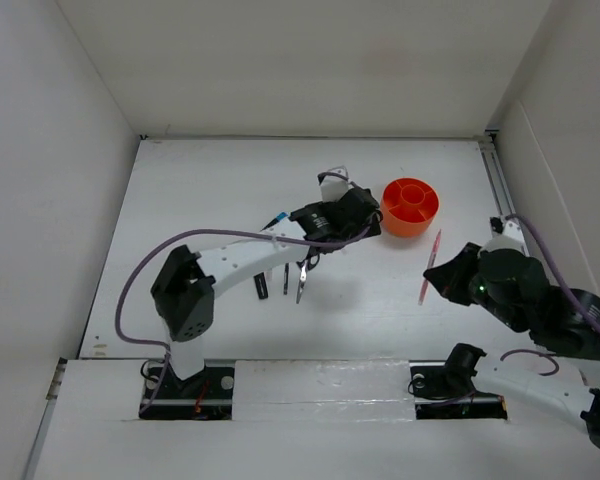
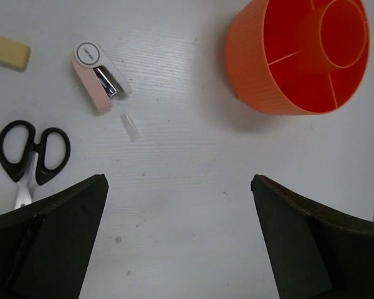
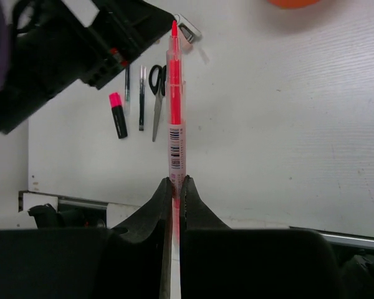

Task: Sort the stationery into containers
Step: Close the pen cap on the pen.

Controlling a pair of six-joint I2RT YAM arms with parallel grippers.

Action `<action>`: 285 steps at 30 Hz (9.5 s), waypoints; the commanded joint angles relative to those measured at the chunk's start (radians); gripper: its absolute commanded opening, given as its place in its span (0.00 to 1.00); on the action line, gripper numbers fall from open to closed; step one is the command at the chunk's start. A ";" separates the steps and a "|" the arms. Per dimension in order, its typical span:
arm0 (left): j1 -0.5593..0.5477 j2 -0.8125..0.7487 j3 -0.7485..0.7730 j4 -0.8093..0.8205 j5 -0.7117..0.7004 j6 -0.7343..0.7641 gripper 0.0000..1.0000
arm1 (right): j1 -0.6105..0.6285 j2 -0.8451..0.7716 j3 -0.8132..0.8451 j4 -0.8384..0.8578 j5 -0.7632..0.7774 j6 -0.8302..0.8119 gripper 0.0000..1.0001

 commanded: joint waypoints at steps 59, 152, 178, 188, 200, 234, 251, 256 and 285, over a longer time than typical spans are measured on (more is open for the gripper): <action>0.083 0.507 0.269 -0.240 -0.037 -0.359 0.57 | 0.009 -0.210 -0.041 -0.017 -0.071 -0.106 0.00; 0.142 -0.250 -0.174 0.258 0.164 0.107 0.00 | 0.009 -0.224 -0.243 0.306 -0.279 -0.114 0.00; 0.196 -1.032 -0.731 0.505 0.210 0.300 0.00 | 0.027 0.388 -0.507 1.639 -0.927 -0.154 0.00; 0.196 -1.069 -0.731 0.531 0.201 0.271 0.00 | 0.057 0.477 -0.507 1.710 -0.928 -0.145 0.00; 0.196 -1.056 -0.731 0.531 0.230 0.251 0.00 | 0.058 0.477 -0.498 1.695 -0.861 -0.154 0.00; 0.196 -1.047 -0.749 0.542 0.250 0.242 0.00 | 0.058 0.451 -0.451 1.592 -0.761 -0.211 0.00; 0.196 -1.038 -0.768 0.560 0.250 0.242 0.00 | 0.058 0.451 -0.432 1.583 -0.783 -0.211 0.00; 0.196 -1.038 -0.768 0.560 0.279 0.242 0.00 | 0.058 0.451 -0.432 1.583 -0.763 -0.211 0.00; 0.196 -1.049 -0.817 0.599 0.428 0.320 0.00 | 0.058 0.402 -0.432 1.530 -0.682 -0.211 0.00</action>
